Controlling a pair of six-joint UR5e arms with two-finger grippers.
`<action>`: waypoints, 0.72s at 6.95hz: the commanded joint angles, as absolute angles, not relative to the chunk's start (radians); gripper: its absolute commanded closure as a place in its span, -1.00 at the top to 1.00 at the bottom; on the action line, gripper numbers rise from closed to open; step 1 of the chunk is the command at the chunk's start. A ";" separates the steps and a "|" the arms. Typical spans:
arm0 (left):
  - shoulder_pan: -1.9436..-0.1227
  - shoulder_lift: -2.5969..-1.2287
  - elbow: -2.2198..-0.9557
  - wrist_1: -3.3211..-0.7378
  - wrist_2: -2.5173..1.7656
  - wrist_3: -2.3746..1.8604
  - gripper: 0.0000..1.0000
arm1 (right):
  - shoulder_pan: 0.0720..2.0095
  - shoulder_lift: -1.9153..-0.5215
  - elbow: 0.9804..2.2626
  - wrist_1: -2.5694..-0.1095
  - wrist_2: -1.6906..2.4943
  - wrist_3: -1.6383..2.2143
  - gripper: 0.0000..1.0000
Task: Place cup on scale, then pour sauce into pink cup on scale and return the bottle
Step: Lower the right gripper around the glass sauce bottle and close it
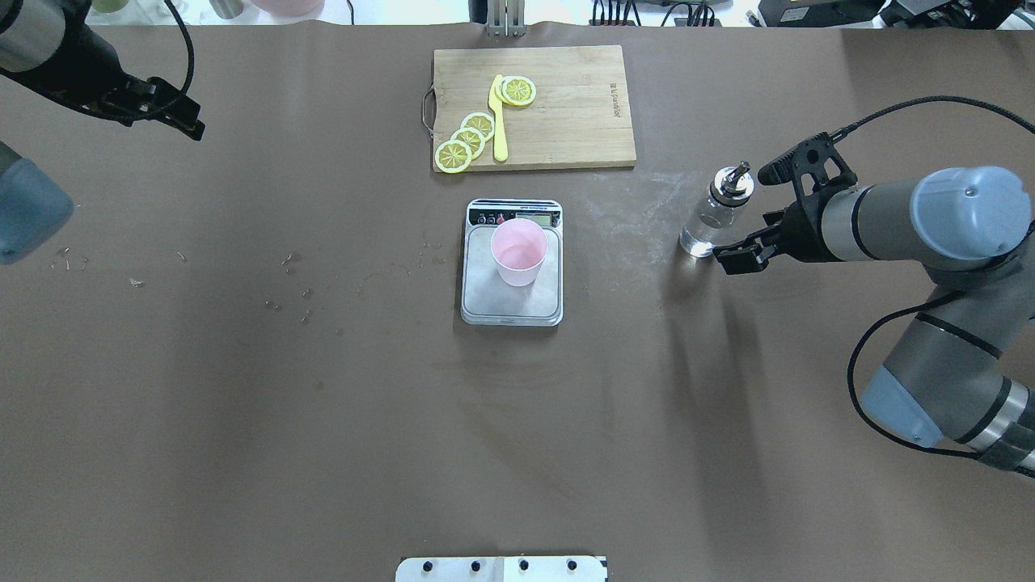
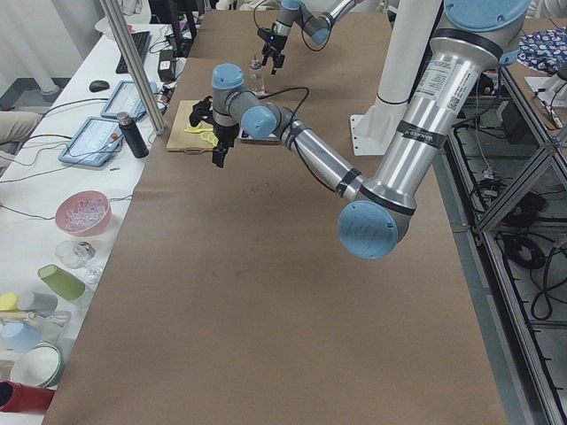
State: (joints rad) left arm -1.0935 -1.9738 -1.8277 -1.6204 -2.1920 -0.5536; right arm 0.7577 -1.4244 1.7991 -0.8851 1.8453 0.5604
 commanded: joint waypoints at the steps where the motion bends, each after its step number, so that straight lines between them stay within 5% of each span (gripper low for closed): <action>1: -1.092 -1.977 -1.848 -1.591 -2.192 -0.554 0.93 | 0.759 -1.424 1.798 -0.885 1.806 0.558 1.00; 5: -1.092 -1.979 -1.850 -1.591 -2.192 -0.555 0.93 | 0.758 -1.373 1.751 -0.885 1.746 0.563 1.00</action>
